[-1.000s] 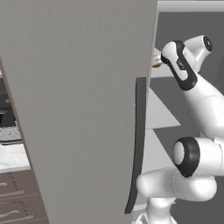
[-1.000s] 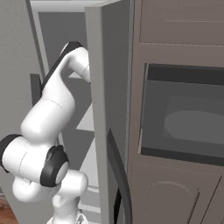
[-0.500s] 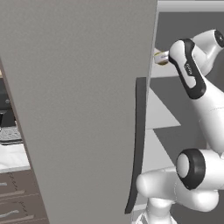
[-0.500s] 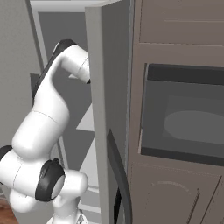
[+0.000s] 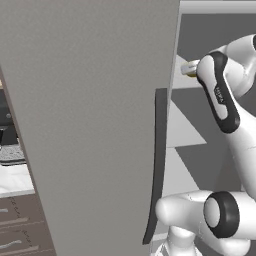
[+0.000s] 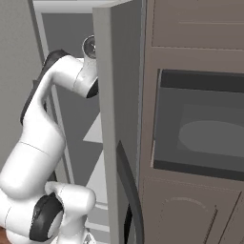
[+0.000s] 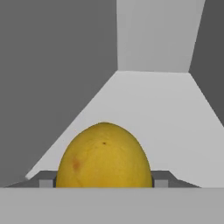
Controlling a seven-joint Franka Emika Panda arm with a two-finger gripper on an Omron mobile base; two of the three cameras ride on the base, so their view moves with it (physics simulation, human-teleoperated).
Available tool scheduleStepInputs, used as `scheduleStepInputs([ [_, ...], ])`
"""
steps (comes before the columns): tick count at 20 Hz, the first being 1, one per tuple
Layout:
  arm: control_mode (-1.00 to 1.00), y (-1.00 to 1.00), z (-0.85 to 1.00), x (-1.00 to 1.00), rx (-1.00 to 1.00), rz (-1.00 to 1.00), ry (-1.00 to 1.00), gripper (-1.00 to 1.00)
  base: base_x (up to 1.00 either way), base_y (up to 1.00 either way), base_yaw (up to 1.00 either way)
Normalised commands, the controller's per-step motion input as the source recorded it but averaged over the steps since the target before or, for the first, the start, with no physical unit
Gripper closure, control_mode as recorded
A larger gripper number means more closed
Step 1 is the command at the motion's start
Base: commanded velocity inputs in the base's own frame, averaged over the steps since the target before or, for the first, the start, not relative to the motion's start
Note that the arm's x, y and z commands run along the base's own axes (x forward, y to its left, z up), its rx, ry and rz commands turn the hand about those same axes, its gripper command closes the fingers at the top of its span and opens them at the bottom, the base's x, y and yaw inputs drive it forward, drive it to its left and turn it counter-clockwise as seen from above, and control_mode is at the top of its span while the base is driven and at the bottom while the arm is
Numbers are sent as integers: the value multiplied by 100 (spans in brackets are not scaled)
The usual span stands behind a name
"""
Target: Take the lemon, fish, and cucumber from the freezer and place them in the bowl on the counter.
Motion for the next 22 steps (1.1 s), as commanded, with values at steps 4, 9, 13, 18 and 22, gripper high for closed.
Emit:
scheduleStepInputs([
  [4, -100, 0, 22, -40, 0, -13, 0, 100, 0, 0, 0],
  [9, -100, 0, 6, -54, 0, -11, 0, 100, 0, 0, 0],
  [13, -100, -4, 0, -72, 0, -6, 0, 100, 0, 0, 0],
  [18, -100, -5, 0, -85, 0, -3, 1, 100, 0, 0, 0],
  [22, -100, 0, 0, -82, -2, -3, 4, 100, 0, 0, 0],
])
